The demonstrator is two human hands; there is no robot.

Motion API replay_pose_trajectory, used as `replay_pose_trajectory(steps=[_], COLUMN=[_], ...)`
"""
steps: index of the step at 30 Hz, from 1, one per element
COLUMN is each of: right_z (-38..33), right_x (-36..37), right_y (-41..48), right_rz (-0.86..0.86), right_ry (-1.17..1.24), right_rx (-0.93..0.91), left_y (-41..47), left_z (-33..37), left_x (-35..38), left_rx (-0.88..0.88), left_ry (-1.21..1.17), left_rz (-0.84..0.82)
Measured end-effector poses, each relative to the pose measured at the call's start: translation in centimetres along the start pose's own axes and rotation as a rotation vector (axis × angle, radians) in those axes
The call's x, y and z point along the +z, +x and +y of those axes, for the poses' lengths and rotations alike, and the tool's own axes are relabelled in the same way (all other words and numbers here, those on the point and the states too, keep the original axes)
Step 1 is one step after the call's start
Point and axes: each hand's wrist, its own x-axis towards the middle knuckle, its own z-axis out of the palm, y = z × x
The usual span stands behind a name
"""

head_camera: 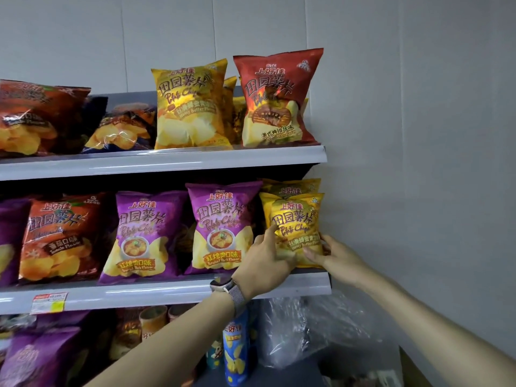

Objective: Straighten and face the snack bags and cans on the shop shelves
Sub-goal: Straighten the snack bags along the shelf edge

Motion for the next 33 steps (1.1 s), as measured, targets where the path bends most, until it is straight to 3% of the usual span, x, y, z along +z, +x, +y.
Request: replay_pose_trajectory(steps=[7,11,17,22,33], right_z=[-1.2,-4.1,-8.2,-10.5,-19.9], right_x=[-1.0,0.2,5.5,11.9,24.0], right_y=[-4.6,-7.9,-10.0,-9.0,-4.7], right_rz=[0.204,0.291,0.194,0.064,0.070], right_ry=[-0.695,-0.932,-1.005,-0.929,-0.719], right_rx=[-0.081,-0.186,-0.300,-0.406,-0.611], left_y=[-3.0,-6.2,-10.3,-13.5,-17.1], left_z=[-1.3,-2.4,-6.1,-10.1,-20.9], left_x=[-0.9,-2.1,-4.9,-8.7,-22.4], left_rx=[0.056,0.048,-0.103,-0.235,-0.397], left_ry=[0.178,0.169,0.366,0.420,0.477], left_rz=[0.060,0.040,0.028,0.091,0.250])
